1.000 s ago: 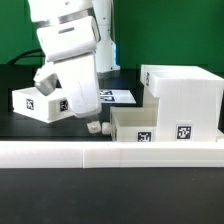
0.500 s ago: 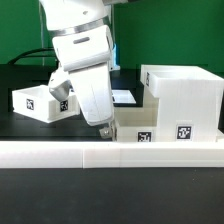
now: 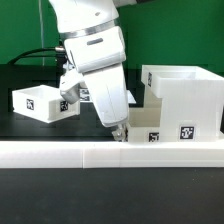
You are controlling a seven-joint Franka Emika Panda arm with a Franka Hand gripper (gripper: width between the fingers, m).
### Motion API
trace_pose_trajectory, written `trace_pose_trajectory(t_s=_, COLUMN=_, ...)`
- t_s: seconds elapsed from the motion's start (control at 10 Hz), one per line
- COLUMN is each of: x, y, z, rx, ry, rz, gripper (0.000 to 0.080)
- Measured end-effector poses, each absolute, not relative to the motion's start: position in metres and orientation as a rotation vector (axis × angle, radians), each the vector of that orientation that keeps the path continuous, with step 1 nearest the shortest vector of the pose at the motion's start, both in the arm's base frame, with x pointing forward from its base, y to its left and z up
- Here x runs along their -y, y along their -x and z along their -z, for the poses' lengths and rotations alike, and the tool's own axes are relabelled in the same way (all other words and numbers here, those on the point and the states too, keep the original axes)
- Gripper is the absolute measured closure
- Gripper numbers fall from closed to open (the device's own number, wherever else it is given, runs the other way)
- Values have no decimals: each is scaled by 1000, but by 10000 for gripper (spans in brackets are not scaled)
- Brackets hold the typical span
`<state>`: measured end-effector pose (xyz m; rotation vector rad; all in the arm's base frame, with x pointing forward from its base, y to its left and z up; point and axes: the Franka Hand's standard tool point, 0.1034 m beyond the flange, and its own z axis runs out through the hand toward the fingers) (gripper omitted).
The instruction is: Assemble drawer
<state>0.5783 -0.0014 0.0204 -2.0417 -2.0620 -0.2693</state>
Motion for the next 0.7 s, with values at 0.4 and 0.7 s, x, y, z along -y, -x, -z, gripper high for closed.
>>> trace_pose_trajectory(t_s=0.4, x=-17, y=-580, z=-18, rx=2032, ry=2090, rz=254, gripper=151)
trace_pose_trajectory(t_s=0.7, x=-16, y=-579, z=-15, rx=2012, ry=2115, rz=201, gripper=151)
